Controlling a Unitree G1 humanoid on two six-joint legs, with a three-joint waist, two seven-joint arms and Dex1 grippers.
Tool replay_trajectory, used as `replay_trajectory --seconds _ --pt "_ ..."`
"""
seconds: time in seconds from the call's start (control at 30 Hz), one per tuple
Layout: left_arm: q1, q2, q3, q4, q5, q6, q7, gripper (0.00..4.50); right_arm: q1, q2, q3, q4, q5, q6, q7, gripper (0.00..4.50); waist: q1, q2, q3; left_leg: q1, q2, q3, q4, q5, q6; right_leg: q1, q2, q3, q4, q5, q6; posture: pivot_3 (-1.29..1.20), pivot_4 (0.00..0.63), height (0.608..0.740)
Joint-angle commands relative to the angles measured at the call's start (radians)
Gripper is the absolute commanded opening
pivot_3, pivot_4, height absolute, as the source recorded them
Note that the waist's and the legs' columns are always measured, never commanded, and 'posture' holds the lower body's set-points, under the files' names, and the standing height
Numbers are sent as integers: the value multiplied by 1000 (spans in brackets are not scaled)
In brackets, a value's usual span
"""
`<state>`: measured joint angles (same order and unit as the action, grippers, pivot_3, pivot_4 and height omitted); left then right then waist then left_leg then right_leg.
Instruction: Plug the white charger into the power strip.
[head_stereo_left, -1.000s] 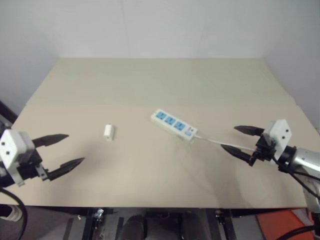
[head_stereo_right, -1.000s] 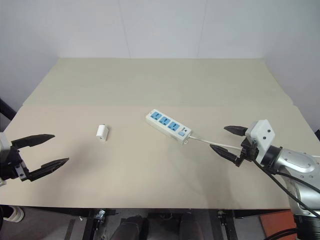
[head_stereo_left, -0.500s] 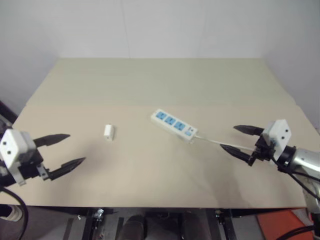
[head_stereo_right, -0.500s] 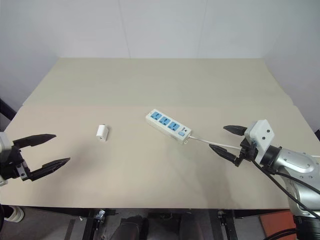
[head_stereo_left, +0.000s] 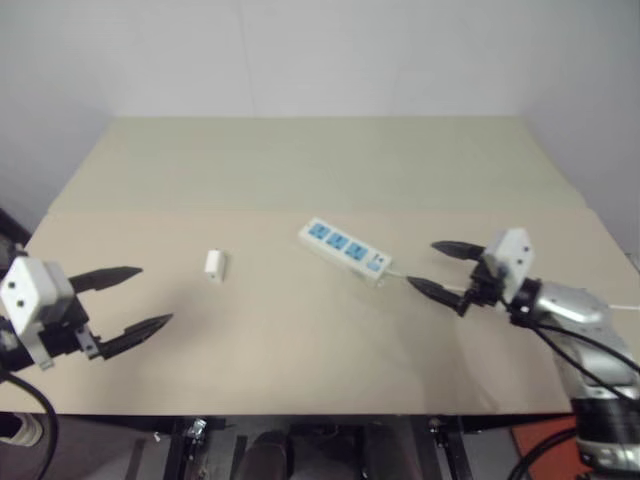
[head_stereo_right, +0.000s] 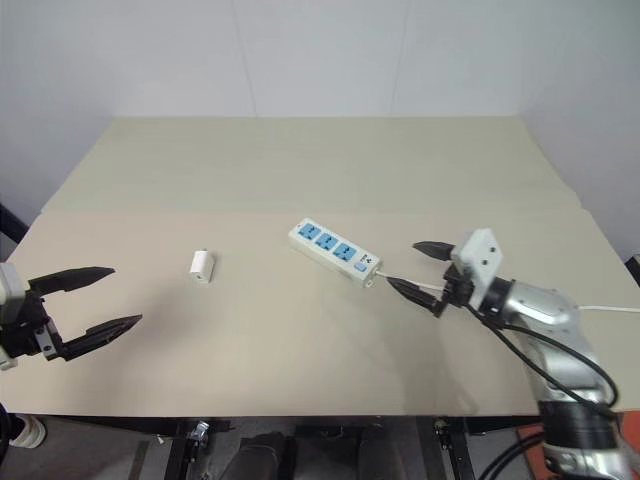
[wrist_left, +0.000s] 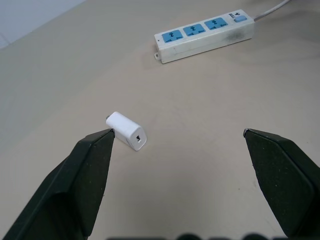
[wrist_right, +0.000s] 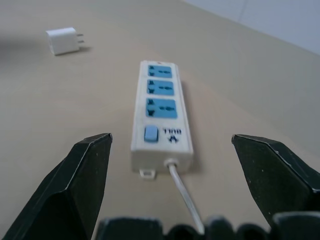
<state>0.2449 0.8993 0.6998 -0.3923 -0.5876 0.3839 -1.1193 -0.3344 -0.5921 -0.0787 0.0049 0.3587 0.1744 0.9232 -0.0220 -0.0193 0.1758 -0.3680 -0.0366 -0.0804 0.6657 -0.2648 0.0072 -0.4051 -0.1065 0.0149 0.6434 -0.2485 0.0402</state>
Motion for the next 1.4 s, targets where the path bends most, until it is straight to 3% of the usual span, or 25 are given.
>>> replay_trajectory --seconds 0.03,0.2,0.4,1.4 --pt "-12 14 8 -7 -7 -11 1 4500 -75 62 35 89 -31 -67 -18 4488 0 0 0 0 0 0 0 0 0 0 0 0 0 0 0 0 150 740" --pt "-20 16 4 -5 -9 -11 -1 4500 -168 170 82 258 -86 -151 -45 4488 0 0 0 0 0 0 0 0 -1 -1 0 1 0 0 0 0 150 740" --pt "-28 21 0 -1 -10 -13 -7 4500 -231 224 111 394 -127 -214 -35 4488 0 0 0 -1 0 0 0 0 -1 -2 0 1 0 0 0 0 150 740" --pt "-32 19 -3 -14 -16 -1 -11 4500 -329 306 123 726 -192 -342 14 4488 -28 0 0 0 1 2 0 -1 -1 -5 1 4 3 1 -1 0 150 740"
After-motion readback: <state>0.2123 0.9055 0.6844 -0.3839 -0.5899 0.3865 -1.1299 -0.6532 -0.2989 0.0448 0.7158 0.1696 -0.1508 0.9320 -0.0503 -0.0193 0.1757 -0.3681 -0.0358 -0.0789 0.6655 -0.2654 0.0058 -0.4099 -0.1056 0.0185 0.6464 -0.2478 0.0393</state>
